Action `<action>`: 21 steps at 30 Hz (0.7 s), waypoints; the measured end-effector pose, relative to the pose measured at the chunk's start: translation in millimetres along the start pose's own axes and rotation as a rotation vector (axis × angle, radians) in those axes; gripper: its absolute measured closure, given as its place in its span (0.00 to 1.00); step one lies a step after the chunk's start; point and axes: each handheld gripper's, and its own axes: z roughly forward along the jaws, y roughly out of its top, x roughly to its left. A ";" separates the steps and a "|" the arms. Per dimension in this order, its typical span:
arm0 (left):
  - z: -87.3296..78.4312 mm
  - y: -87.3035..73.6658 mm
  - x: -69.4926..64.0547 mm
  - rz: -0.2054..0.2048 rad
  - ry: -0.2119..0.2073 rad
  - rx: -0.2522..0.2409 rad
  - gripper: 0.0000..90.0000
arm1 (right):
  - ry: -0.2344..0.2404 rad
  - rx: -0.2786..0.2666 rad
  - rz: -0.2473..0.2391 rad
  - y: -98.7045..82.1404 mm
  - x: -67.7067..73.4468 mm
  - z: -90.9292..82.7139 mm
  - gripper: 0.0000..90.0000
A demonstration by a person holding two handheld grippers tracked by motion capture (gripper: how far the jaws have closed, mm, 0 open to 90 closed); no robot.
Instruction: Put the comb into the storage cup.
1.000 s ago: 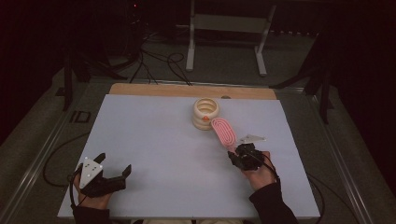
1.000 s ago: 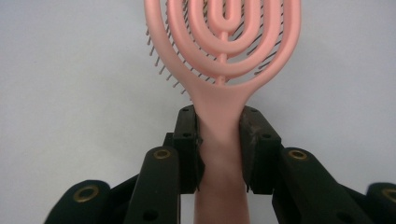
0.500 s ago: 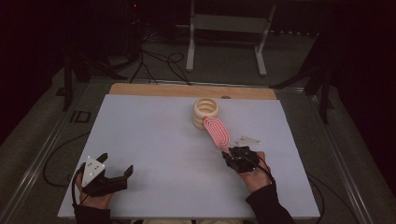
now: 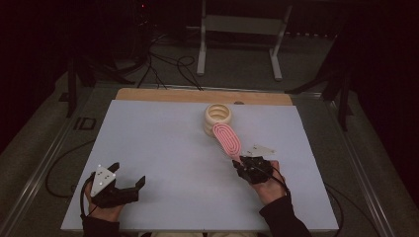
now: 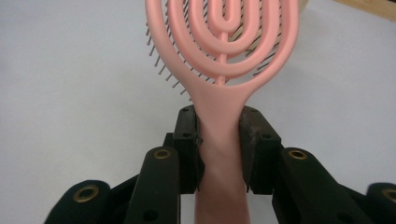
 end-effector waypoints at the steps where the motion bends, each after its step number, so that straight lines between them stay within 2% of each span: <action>1: 0.9 2.3 -2.2 -0.006 -0.008 0.003 0.00 | 0.003 -0.012 -0.011 0.9 2.0 -1.0 0.78; 2: 1.7 4.9 -3.8 -0.015 -0.027 0.001 0.00 | 0.003 -0.017 -0.016 1.4 2.5 -2.0 0.78; 8: 4.0 15.8 -12.3 -0.013 -0.059 -0.001 0.00 | 0.003 -0.043 -0.024 3.0 4.4 -5.4 0.78; 21: 18.8 39.3 -36.7 0.024 -0.136 0.012 0.00 | 0.009 -0.073 -0.049 4.3 9.5 -7.9 0.78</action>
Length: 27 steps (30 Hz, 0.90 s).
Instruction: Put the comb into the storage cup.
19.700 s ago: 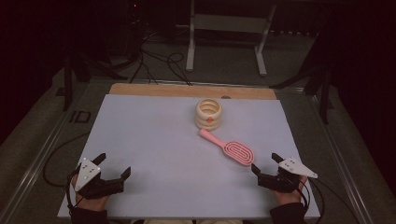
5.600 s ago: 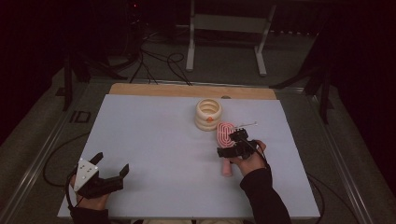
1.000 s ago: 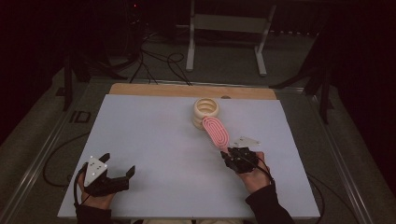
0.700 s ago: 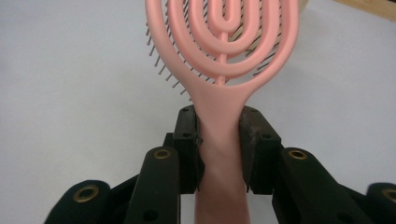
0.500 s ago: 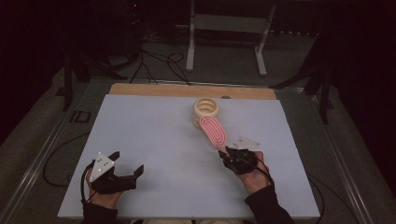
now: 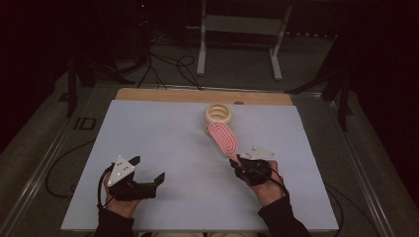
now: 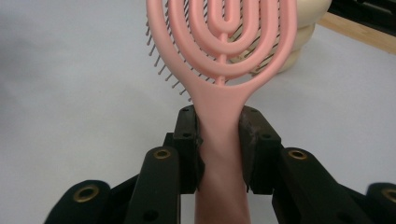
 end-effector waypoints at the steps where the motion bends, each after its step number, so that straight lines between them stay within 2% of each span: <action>1: 3.7 5.6 -3.3 0.005 -0.006 -0.001 0.00 | 0.000 -0.003 -0.003 0.1 0.6 -0.1 0.78; 12: 24.2 23.5 -18.1 0.018 -0.057 0.012 0.00 | 0.000 -0.023 -0.020 0.1 4.2 -0.8 0.78; 27: 35.1 36.7 -27.1 0.004 -0.100 0.002 0.00 | 0.000 -0.034 -0.038 -0.3 10.3 0.7 0.78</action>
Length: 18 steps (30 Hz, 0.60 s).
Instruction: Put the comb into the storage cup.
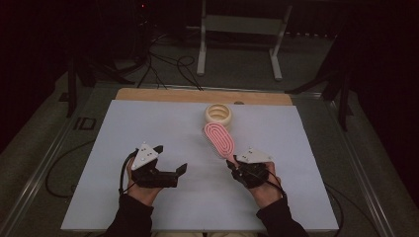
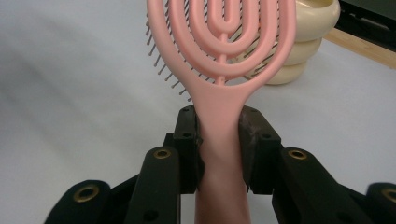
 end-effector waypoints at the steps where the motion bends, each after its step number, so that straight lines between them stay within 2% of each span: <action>1: 3.5 2.3 -2.4 0.000 -0.011 -0.002 0.00 | 0.002 0.000 -0.004 -0.2 1.7 0.7 0.78; 9: 11.5 6.3 -5.5 -0.007 -0.033 0.012 0.00 | 0.005 -0.014 -0.005 0.0 5.0 0.6 0.78; 18: 25.5 15.6 -15.1 -0.003 -0.055 0.021 0.00 | 0.007 -0.034 -0.015 0.6 7.8 -0.8 0.78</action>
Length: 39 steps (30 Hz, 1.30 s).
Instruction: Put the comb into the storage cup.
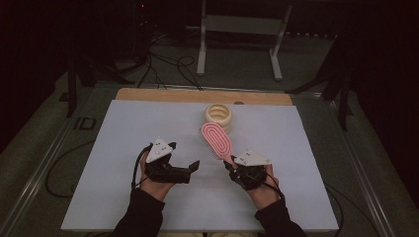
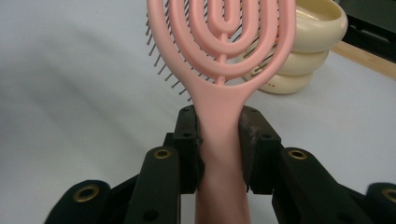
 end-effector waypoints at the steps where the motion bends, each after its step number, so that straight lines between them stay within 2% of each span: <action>1: 1.3 0.7 -0.2 0.000 -0.002 0.002 0.00 | 0.000 0.000 0.001 0.1 0.4 -0.1 0.78; 9: 9.4 4.4 -1.3 -0.020 -0.013 0.006 0.00 | 0.001 -0.012 -0.005 0.6 2.1 -0.4 0.78; 19: 16.2 10.0 -5.6 -0.020 -0.021 0.005 0.00 | -0.003 -0.020 -0.020 1.5 8.2 0.4 0.78; 34: 34.0 13.8 -14.6 -0.021 -0.044 0.034 0.00 | 0.000 -0.027 -0.037 1.2 12.7 1.7 0.78; 39: 39.7 13.9 -15.6 -0.032 -0.043 0.047 0.00 | 0.003 -0.031 -0.045 1.2 14.7 2.1 0.78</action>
